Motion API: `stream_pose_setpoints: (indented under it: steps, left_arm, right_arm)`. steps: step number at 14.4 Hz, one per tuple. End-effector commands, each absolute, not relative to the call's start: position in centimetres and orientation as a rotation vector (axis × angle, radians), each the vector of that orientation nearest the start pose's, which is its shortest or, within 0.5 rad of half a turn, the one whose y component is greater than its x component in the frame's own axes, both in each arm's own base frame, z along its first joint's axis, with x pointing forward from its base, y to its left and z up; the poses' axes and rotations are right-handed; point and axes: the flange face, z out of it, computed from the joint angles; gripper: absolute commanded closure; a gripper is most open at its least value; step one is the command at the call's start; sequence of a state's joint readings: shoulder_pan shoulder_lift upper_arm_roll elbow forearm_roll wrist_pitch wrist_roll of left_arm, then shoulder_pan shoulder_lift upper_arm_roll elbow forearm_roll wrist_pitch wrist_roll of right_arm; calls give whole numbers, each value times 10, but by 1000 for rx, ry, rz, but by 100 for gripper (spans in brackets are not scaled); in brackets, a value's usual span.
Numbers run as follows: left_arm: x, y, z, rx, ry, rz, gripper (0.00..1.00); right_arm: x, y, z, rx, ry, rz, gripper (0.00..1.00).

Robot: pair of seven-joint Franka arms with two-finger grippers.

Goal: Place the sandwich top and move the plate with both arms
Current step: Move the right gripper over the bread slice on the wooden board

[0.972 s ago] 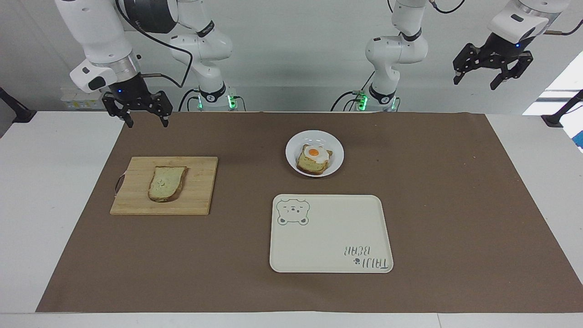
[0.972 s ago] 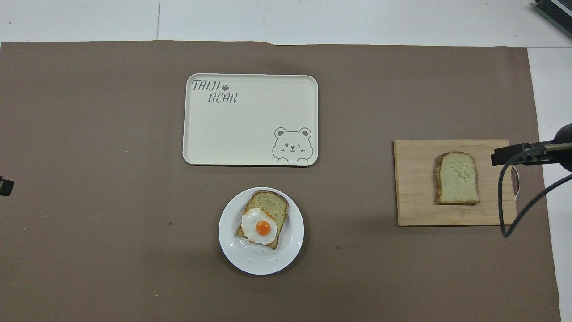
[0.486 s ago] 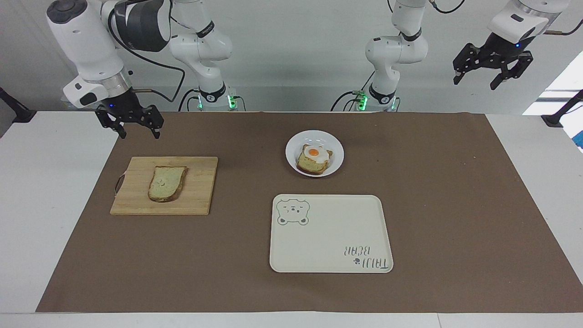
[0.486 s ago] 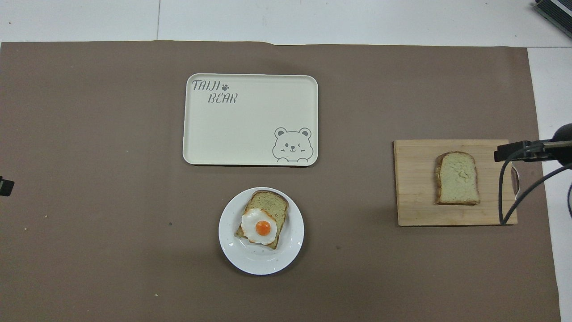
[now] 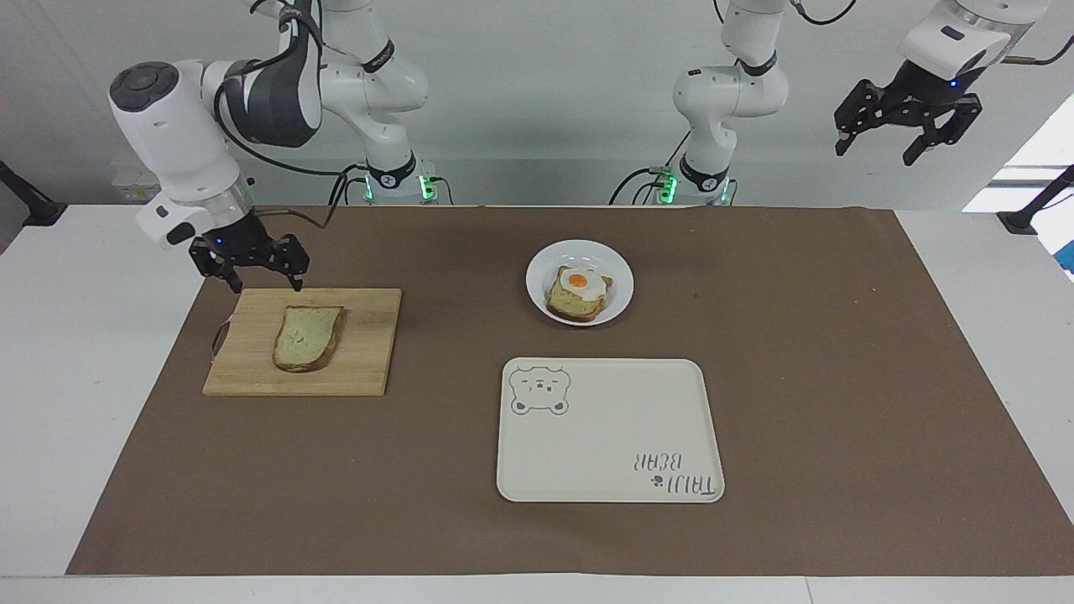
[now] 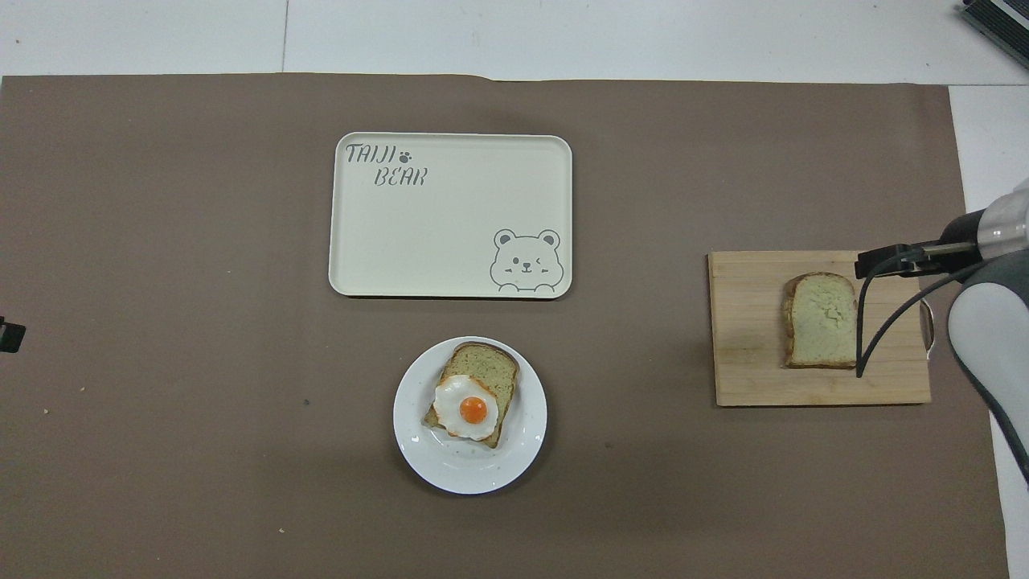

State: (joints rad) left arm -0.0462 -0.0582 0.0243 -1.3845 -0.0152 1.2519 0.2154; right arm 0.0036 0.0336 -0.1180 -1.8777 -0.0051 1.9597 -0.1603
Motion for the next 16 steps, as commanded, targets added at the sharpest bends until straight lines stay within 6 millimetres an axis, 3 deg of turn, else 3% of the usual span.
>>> stream_pose_setpoints:
  steps: [1, 6, 13, 16]
  left_arm:
    - [491, -11, 715, -3130, 363, 112, 0]
    - [491, -11, 715, -3131, 364, 112, 0]
    - [491, -11, 715, -3131, 364, 112, 0]
    - [491, -11, 715, -3131, 364, 112, 0]
  right_arm:
    - [583, -91, 456, -3121, -119, -97, 0]
    - [590, -128, 402, -3060, 43, -53, 0]
    - [574, -138, 329, -2986, 126, 7, 0]
    - [571, -146, 319, -2963, 96, 13, 0]
